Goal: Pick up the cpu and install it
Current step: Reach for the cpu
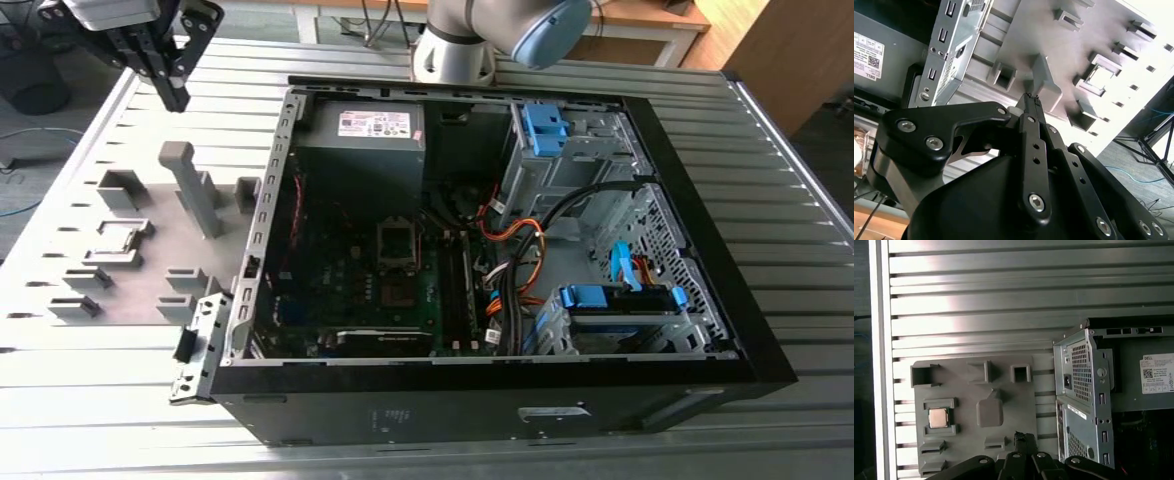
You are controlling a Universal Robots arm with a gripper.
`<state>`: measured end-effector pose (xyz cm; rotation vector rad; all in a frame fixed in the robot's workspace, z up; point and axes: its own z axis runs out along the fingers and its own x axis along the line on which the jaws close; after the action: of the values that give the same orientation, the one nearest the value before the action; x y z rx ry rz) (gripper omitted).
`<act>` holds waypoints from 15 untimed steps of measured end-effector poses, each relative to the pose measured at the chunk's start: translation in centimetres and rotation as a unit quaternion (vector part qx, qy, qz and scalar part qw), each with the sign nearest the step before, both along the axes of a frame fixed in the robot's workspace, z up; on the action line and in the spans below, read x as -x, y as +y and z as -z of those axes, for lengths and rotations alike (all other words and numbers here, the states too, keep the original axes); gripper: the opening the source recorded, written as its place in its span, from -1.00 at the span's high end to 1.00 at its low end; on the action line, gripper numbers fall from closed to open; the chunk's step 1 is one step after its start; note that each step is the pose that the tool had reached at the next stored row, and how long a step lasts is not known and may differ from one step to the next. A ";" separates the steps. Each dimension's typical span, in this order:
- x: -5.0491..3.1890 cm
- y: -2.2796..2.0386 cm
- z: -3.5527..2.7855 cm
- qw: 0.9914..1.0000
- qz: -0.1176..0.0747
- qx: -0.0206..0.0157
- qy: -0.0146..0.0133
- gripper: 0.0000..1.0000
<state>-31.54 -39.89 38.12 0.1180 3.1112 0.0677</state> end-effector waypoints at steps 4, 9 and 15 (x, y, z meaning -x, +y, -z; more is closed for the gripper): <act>0.86 0.00 0.05 1.000 0.000 0.000 0.000 0.79; 1.94 0.00 0.13 1.000 0.000 0.000 0.000 0.79; 3.24 0.00 0.33 1.000 0.000 0.000 0.000 0.79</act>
<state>-34.78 -39.90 37.78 0.1179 3.1112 0.0677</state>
